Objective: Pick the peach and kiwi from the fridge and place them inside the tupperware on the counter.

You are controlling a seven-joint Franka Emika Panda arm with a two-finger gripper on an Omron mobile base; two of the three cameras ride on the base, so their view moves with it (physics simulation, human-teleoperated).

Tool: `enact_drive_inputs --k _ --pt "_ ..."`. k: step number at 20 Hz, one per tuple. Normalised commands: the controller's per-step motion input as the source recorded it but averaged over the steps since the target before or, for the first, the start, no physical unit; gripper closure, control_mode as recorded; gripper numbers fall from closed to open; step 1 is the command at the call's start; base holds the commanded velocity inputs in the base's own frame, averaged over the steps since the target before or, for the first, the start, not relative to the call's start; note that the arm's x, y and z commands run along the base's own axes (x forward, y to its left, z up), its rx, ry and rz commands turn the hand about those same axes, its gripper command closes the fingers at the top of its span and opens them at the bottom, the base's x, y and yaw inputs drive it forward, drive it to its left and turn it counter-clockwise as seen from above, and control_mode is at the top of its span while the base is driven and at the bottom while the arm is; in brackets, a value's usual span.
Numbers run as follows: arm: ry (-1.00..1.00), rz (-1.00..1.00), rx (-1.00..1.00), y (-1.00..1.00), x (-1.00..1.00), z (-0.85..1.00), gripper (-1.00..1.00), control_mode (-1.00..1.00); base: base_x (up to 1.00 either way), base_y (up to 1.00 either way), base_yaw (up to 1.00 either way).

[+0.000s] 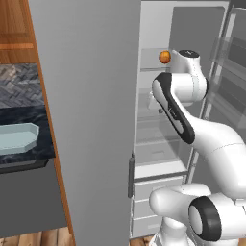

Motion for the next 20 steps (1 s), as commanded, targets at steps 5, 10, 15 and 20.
enact_drive_inputs --k 5,10,15,20 --pt "0.00 0.00 0.00 -0.07 -0.04 0.00 -1.00 -1.00 0.00 0.00 0.00" --pt "-0.16 0.00 0.00 -0.19 -0.06 0.09 -1.00 -1.00 0.00 0.00 0.00" --pt "-0.21 0.00 0.00 -0.12 -0.02 0.24 -1.00 -1.00 0.00 0.00 0.00" --pt "-0.16 0.00 0.00 -0.06 0.00 0.33 -1.00 -1.00 0.00 0.00 0.00"
